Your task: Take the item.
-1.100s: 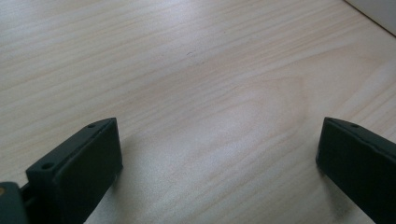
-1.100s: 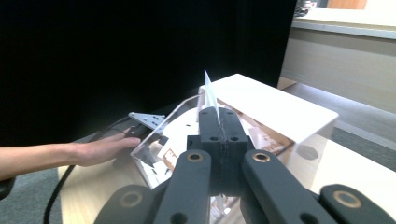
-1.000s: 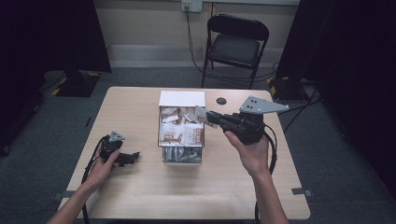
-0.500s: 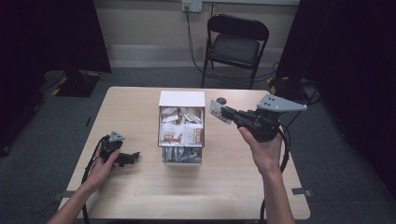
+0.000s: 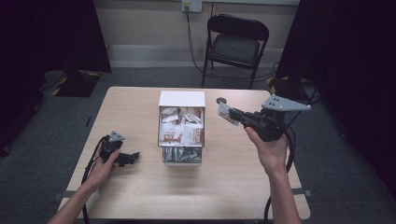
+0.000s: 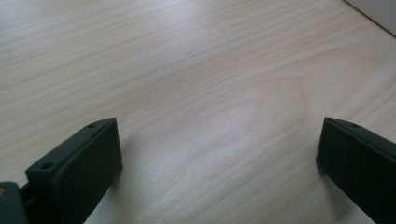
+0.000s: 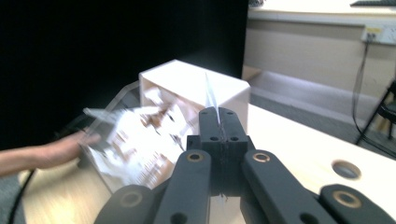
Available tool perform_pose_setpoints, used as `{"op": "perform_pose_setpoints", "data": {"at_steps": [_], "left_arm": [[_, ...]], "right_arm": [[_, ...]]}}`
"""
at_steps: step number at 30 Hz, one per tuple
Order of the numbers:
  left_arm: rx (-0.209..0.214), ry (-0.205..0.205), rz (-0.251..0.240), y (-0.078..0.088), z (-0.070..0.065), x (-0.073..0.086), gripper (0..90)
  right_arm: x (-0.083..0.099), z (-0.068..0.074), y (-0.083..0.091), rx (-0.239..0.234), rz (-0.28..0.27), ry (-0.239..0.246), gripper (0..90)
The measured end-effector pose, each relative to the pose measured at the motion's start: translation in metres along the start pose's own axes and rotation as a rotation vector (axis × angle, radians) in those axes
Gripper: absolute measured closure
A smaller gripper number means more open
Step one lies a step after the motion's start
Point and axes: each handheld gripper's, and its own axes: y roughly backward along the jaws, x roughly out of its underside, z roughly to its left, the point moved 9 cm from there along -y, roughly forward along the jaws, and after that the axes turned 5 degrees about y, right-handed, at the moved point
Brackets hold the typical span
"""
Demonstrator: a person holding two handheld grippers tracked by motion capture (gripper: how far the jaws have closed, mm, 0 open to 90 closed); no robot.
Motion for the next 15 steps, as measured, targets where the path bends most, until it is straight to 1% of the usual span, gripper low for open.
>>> {"op": "perform_pose_setpoints", "data": {"at_steps": [6,7,12,15], "left_arm": [[0.001,-0.002,0.002,0.0,0.0,0.0,0.0],[0.0,0.0,0.0,0.0,0.0,0.0,0.0],[0.0,0.0,0.0,0.0,0.0,0.0,0.0],[0.0,0.0,0.0,0.0,0.0,0.0,0.0]], "right_arm": [[0.024,-0.008,-0.005,0.004,0.041,-0.023,90.0],[0.029,-0.009,-0.007,0.003,0.057,-0.028,90.0],[0.04,-0.014,-0.015,0.001,0.079,-0.046,90.0],[0.047,-0.014,-0.021,-0.002,0.1,-0.049,90.0]]}}
